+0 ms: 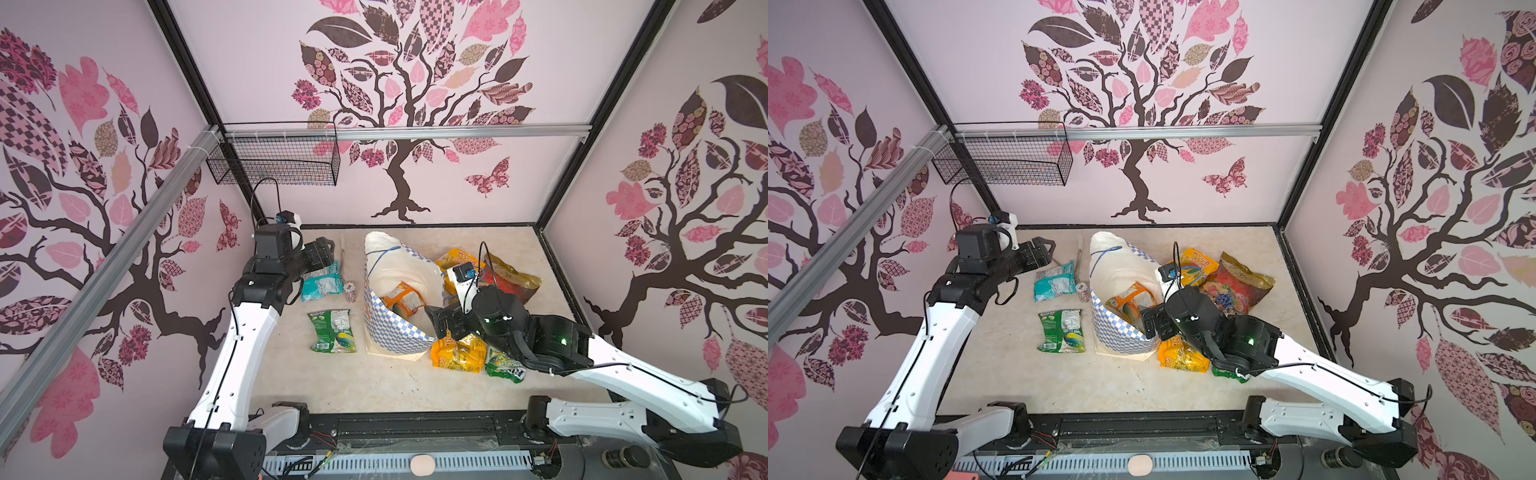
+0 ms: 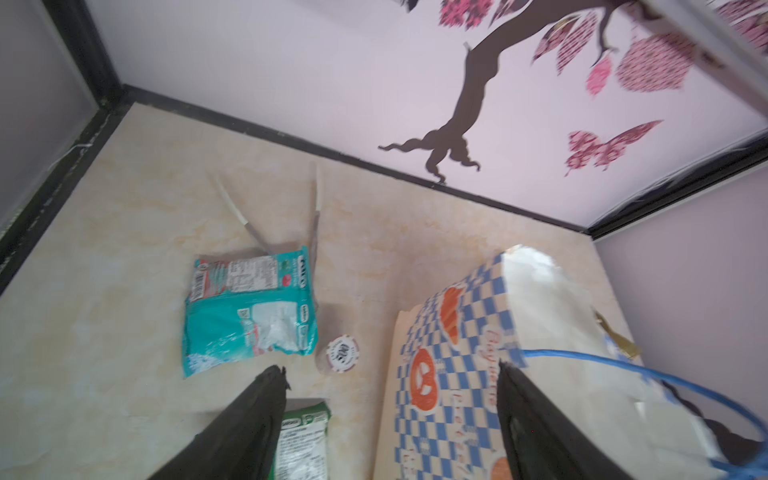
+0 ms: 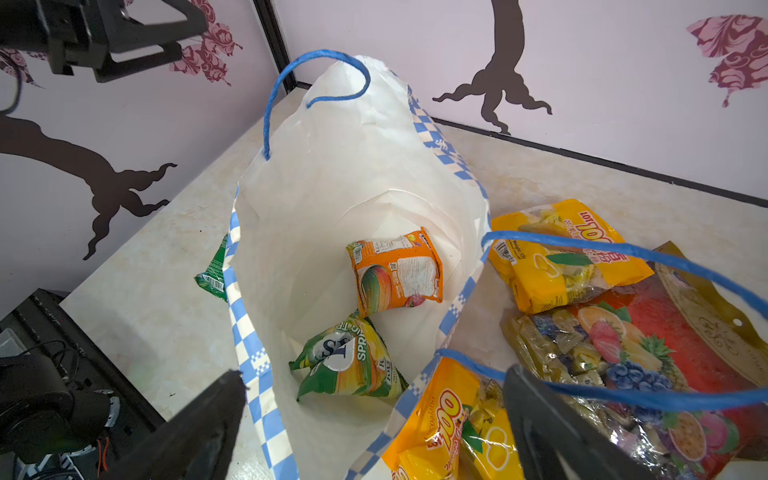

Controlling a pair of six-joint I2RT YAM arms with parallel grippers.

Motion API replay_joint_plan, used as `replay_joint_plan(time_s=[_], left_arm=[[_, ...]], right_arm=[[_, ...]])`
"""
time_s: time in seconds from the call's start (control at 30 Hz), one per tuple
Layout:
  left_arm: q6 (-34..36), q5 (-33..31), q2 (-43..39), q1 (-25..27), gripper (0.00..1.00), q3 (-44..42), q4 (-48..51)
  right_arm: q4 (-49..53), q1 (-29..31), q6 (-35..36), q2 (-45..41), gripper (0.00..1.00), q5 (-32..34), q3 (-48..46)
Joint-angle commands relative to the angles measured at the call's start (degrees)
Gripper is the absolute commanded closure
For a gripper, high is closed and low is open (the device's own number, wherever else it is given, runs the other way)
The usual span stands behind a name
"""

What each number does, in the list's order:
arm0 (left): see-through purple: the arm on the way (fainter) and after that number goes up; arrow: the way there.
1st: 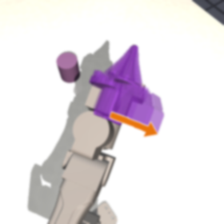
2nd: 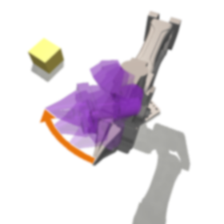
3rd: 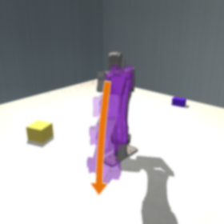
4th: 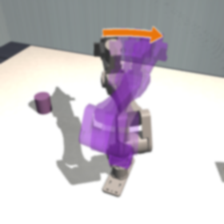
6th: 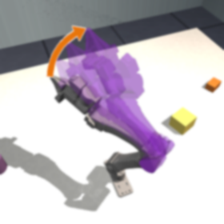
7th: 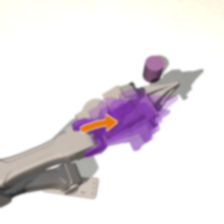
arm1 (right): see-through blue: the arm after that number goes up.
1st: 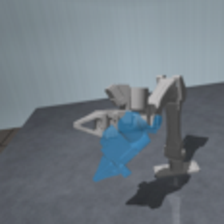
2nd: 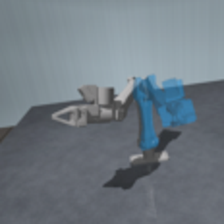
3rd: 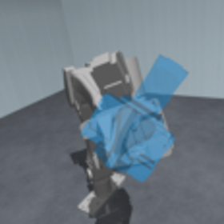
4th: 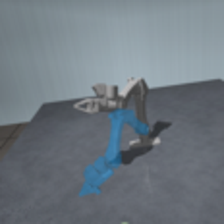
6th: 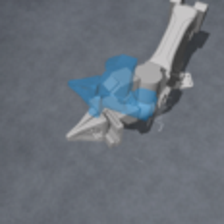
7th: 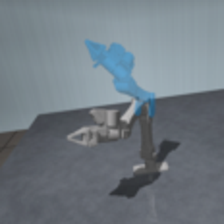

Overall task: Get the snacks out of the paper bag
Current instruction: 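Open the left gripper to release the teal packet and raise it, then reach the left gripper over and down into the bag opening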

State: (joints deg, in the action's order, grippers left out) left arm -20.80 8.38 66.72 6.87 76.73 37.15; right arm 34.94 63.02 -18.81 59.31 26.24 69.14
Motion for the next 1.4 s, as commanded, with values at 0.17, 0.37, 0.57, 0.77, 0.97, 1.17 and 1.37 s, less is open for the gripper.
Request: replay_joint_plan(time_s=[0.17, 0.37, 0.57, 0.77, 0.97, 1.17, 1.37], left_arm=[[5.41, -10.0, 1.17, 17.58, 0.14, 20.77, 11.54], [7.11, -17.77, 5.42, 31.81, 0.15, 29.07, 15.59], [7.35, -21.81, 11.84, 42.56, 0.15, 33.97, 17.65], [2.88, -19.65, 18.24, 43.22, 0.19, 33.25, 19.66], [2.59, -18.85, 23.73, 43.22, 0.23, 31.08, 20.16], [3.68, -22.57, 28.19, 43.23, 0.23, 28.07, 22.14], [5.22, -22.68, 32.15, 42.74, 0.24, 25.85, 24.3]], right_arm=[[1.29, -1.48, 1.87, -0.22, 0.0, 1.89, 2.07], [3.2, -3.7, 1.62, -0.85, 0.0, 1.56, 1.85], [3.12, -9.19, 1.3, -2.06, 0.0, -2.63, -0.11], [3.02, -10.43, 0.25, -4.05, 0.0, -3.04, -2.55], [3.46, -10.48, -1.0, -5.62, 0.0, -2.75, -4.37], [3.56, -10.46, -1.43, -7.12, 0.0, -2.6, -5.23], [3.48, -10.51, -1.49, -7.36, 0.0, -2.68, -5.73]])
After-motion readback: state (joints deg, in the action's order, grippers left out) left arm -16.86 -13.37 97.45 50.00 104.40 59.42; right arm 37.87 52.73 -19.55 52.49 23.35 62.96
